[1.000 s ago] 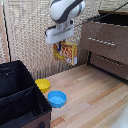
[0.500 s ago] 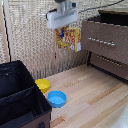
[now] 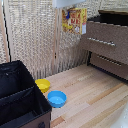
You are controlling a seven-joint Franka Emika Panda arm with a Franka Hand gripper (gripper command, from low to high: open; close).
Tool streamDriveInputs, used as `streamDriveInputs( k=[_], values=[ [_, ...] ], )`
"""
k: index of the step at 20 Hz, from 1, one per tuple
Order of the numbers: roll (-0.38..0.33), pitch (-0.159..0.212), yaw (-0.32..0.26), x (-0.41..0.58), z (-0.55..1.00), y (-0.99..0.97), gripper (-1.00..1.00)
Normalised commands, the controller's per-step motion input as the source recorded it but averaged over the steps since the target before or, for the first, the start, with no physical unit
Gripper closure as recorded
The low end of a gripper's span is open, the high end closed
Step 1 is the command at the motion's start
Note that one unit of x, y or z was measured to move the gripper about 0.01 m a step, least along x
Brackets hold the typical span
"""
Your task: Locate and clasp the grip of the topmost drawer. Steadily and circumspectly yank the drawer open. Discover and seize the nutrition bar using your clamp. Deposit the nutrition bar in the accessible drawer. Unclench the nutrition bar.
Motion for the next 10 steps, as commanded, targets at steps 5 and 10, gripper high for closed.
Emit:
streamDriveInputs(
  k=[5, 10],
  values=[
    [0.124, 0.0, 0.0, 0.221, 0.84, -0.38, 1.0],
    [0.146, 0.007, 0.031, 0.087, 0.78, -0.52, 1.0]
  ],
)
